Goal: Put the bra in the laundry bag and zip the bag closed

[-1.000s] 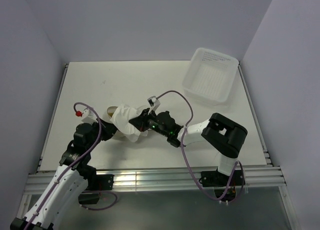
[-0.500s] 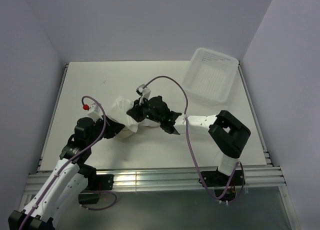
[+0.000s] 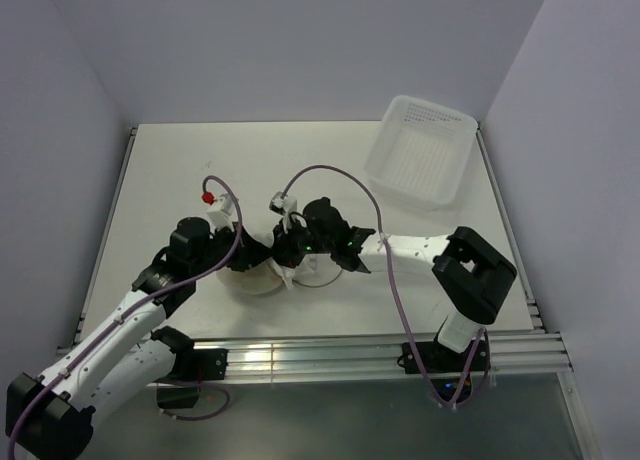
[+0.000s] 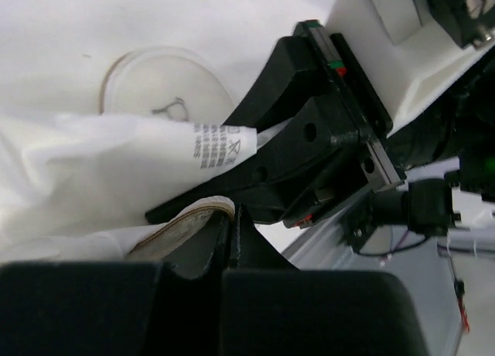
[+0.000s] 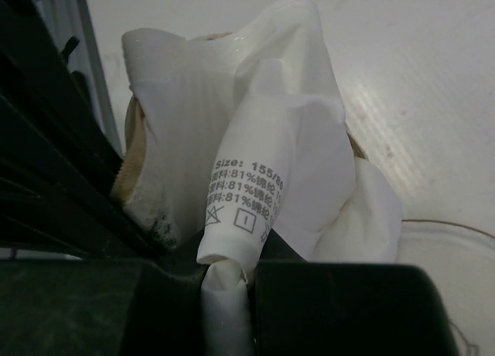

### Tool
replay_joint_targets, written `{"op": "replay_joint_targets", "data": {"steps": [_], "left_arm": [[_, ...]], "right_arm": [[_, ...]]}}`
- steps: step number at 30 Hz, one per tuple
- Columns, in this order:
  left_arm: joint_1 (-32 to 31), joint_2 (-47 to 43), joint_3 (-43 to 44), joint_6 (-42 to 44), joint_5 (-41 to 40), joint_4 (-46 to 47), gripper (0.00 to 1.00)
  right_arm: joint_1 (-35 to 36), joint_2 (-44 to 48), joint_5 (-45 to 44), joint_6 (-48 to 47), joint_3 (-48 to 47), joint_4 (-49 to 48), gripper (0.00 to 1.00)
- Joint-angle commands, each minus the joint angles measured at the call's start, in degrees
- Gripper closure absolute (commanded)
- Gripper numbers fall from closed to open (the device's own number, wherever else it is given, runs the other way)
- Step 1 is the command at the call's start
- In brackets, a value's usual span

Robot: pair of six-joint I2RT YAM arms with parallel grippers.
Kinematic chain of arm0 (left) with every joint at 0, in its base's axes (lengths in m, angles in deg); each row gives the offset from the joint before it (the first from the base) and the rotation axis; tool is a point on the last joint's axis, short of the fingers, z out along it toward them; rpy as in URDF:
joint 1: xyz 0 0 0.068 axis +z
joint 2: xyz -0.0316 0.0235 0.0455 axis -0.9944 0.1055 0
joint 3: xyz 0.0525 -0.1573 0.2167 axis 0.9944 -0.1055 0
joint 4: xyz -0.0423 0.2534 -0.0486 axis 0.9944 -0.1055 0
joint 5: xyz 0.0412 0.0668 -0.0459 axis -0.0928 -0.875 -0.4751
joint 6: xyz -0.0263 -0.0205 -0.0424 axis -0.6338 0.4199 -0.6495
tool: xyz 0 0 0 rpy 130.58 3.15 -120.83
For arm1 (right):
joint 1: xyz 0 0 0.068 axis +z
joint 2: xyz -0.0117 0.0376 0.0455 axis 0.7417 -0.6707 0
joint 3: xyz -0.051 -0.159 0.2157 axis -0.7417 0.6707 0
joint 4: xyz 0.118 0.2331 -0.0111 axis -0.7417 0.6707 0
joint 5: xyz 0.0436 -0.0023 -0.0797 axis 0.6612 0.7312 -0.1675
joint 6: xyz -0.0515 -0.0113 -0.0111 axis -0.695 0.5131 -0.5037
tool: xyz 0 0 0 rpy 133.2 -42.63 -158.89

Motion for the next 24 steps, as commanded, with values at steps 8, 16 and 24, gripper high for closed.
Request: {"op": "replay_joint_targets", "data": {"steps": [8, 16, 24], "left_arm": [[-14.9, -8.1, -12.2, -3.4, 0.7, 21.3, 1.00], [-17.1, -12.6, -16.7, -4.3, -5.6, 18.6, 0.52], [-17.1, -18.3, -1.4, -7.5, -24.0, -4.6, 0.09]], "right_arm": [[4.4, -6.4, 5.0, 23.4, 3.7, -22.8, 1.00], [4.3, 1.1, -15.3, 23.6, 11.7, -24.2, 1.00], [4.4, 1.7, -13.6, 21.4, 13.0, -22.2, 1.00]]}}
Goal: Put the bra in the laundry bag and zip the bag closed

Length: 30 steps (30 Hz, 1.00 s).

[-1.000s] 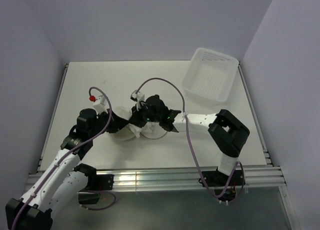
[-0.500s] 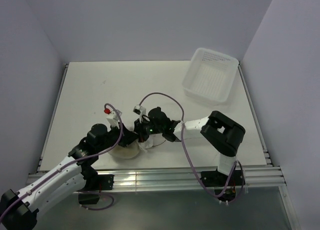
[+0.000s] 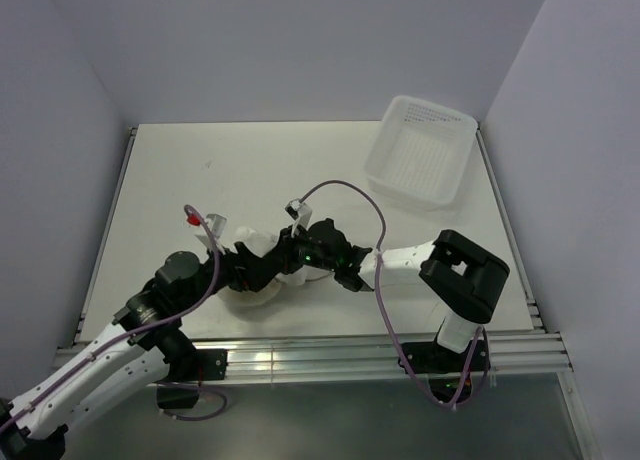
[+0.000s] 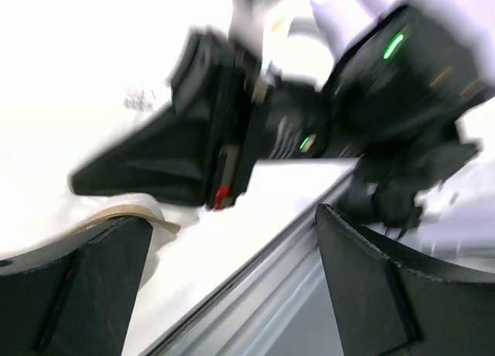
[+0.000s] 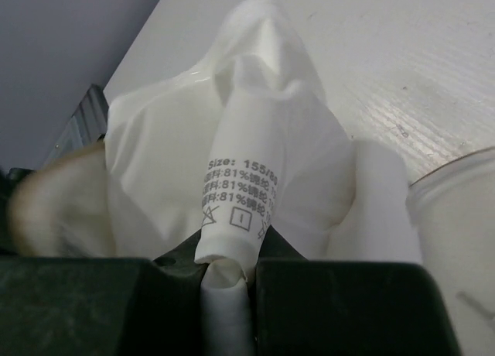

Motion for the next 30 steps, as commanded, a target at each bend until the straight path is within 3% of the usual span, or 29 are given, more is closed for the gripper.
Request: {"op": "replay_joint_targets", "data": {"steps": [1, 6, 9, 12, 13, 16, 21, 23, 25, 26, 30], "left_arm": [[0.0, -2.4, 8.9, -2.6, -11.1, -9.7, 0.10], [0.0, -1.5, 12.7, -8.2, -24.0, -18.6, 0.20], [0.0, -3.3, 12.6, -7.1, -24.8, -18.4, 0.31], [0.0, -4.8, 13.2, -4.7, -21.9, -18.0, 0.25], [0.0, -3.5, 14.8, -3.8, -20.3, -19.3, 0.17], [0.0, -1.3, 17.0, -1.4, -17.5, -25.5, 0.07], [0.0, -2.6, 20.9, -0.5, -18.8, -31.7, 0.01], [0.0, -1.3, 23.1, 2.1, -12.4, -31.4, 0.01], [0.0, 2.2, 25.7, 3.0, -12.9, -34.4, 0.01], [0.0, 2.5, 27.2, 2.8, -15.4, -36.3, 0.02], [0.0, 3.9, 27.7, -3.8, -24.8, -40.1, 0.26]], "right_arm": [[0.6, 1.5, -1.7, -1.1, 1.4, -2.9, 1.00], [0.7, 3.1, -2.8, -2.3, 2.0, -1.9, 1.00], [0.7, 3.8, -3.4, -3.0, 2.5, -1.7, 1.00], [0.7, 4.1, -3.8, -3.1, 3.6, -2.3, 1.00], [0.6, 4.2, -4.0, -3.1, 3.8, -2.6, 1.00], [0.7, 5.0, -4.8, -3.5, 4.3, -2.4, 1.00], [1.3, 6.0, -5.4, -4.3, 3.7, -0.9, 1.00], [1.8, 6.2, -5.5, -4.6, 3.7, -0.6, 1.00], [2.1, 6.6, -6.0, -5.1, 3.6, 0.0, 1.00], [2.4, 6.7, -6.2, -5.3, 3.7, 0.4, 1.00], [3.6, 8.4, -7.7, -6.2, 4.7, 0.9, 1.00]]}}
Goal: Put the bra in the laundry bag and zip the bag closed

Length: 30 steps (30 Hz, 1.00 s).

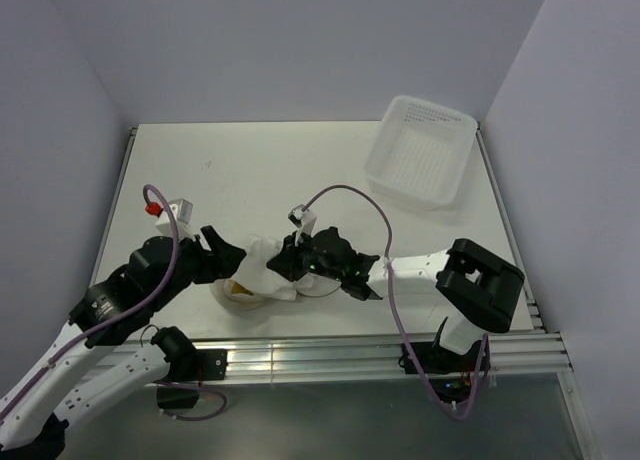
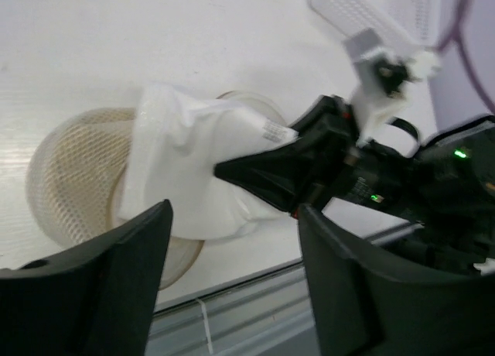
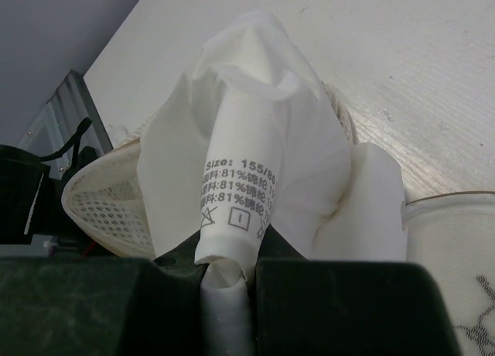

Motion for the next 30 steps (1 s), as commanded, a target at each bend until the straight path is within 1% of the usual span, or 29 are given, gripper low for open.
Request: {"op": "replay_joint_targets", "data": {"steps": [1, 3, 6, 9, 11, 13, 15, 16, 18, 19, 20, 22, 23, 24, 26, 27, 30], "left_arm": [[0.0, 2.7, 1.0, -3.8, -7.2, -5.9, 0.31], [0.0, 5.8, 0.1, -5.3, -6.7, -7.4, 0.38], [0.0, 8.3, -1.2, -7.5, -6.8, -10.1, 0.40], [0.7, 8.9, -2.9, -9.3, -6.6, -11.4, 0.44], [1.9, 9.2, -4.2, -9.8, -5.9, -12.0, 0.46], [2.1, 10.7, -3.6, -10.3, -6.5, -13.5, 0.49], [3.5, 11.9, -3.5, -10.5, -7.4, -13.7, 0.51], [4.6, 13.2, -3.9, -10.0, -7.1, -13.4, 0.55], [9.1, 15.7, -4.1, -6.8, -3.9, -11.5, 0.57], [11.2, 16.5, -4.6, -5.4, -2.4, -9.0, 0.57], [15.4, 17.1, -5.2, -2.3, 2.2, -7.2, 0.57], [18.6, 18.9, -6.6, -0.2, 6.5, -4.0, 0.53], [20.6, 19.4, -7.0, 0.9, 8.1, -1.2, 0.53], [21.3, 20.4, -7.6, 1.2, 11.5, 0.2, 0.53], [22.3, 21.2, -8.8, 1.7, 14.7, 3.6, 0.48], [22.3, 21.2, -9.9, 1.7, 17.8, 4.8, 0.40], [23.5, 20.9, -11.5, 1.7, 20.4, 7.5, 0.36]], "right_arm": [[1.2, 4.1, -2.5, -2.1, 1.1, -0.2, 1.00], [1.5, 4.6, -3.1, -2.7, 1.3, 0.8, 1.00], [2.1, 6.3, -4.5, -3.1, 2.7, 1.8, 1.00], [2.5, 8.7, -5.0, -3.1, 4.7, 2.3, 1.00], [2.5, 9.2, -5.1, -3.3, 4.7, 4.2, 1.00], [2.6, 9.1, -5.3, -3.1, 4.3, 5.8, 1.00], [2.8, 9.4, -5.3, -2.3, 5.3, 5.8, 1.00], [2.8, 9.6, -6.1, -2.0, 5.6, 5.9, 1.00], [2.7, 10.2, -7.5, -2.0, 6.1, 7.2, 1.00], [2.8, 10.7, -7.8, -2.2, 6.2, 7.4, 1.00], [2.8, 10.9, -7.9, -2.4, 6.3, 7.6, 1.00], [2.8, 11.0, -7.7, -2.5, 6.3, 7.8, 1.00], [2.7, 10.9, -7.6, -2.5, 6.4, 7.4, 1.00], [2.8, 10.8, -7.6, -2.4, 6.7, 7.1, 1.00], [2.8, 10.3, -7.7, -2.6, 6.9, 6.8, 1.00], [2.7, 10.2, -7.5, -2.7, 7.0, 6.7, 1.00], [2.8, 10.0, -7.0, -2.4, 7.4, 6.0, 1.00]]}}
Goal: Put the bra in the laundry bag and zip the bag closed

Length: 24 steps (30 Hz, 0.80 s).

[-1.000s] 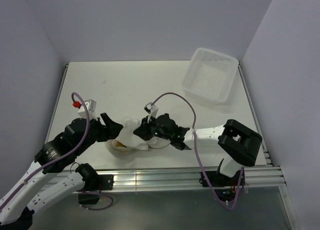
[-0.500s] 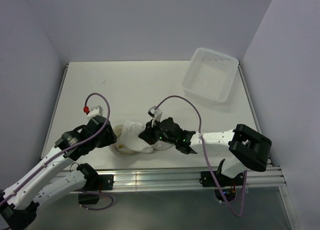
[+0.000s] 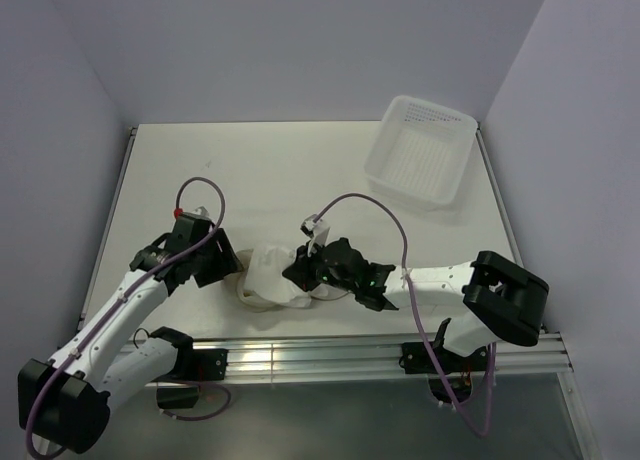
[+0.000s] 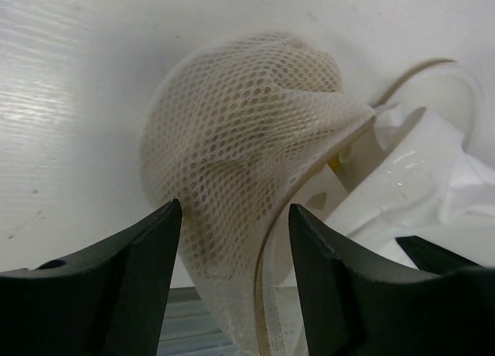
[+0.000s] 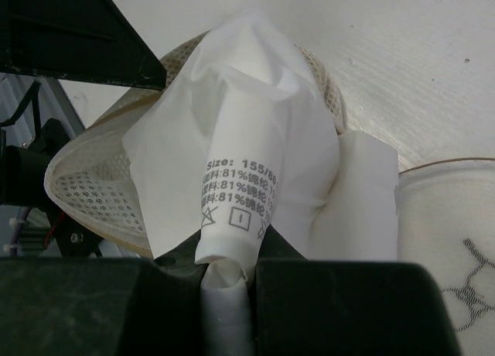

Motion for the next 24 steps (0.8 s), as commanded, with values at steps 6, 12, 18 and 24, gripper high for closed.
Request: {"op": "replay_joint_targets", "data": {"steps": [6, 12, 18, 24], "left_arm": [[2.8, -3.3, -2.1, 2.1, 8.8, 8.5, 0.39], [3.2, -0.4, -1.3, 4.3, 11.7, 11.4, 0.52], [3.3, 4.1, 0.1, 7.0, 11.1, 9.9, 0.54], [3.3, 8.5, -0.3, 8.1, 15.1, 12.9, 0.69]], "right_arm": [[0.4, -0.5, -0.8, -0.3, 1.1, -1.1, 1.00], [0.3, -2.1, 0.3, 0.1, 0.9, -1.9, 1.00], [0.4, -1.4, -0.7, -0.7, 0.5, -0.5, 1.00], [0.4, -1.0, -2.2, -0.3, 1.9, -1.8, 1.00]]}}
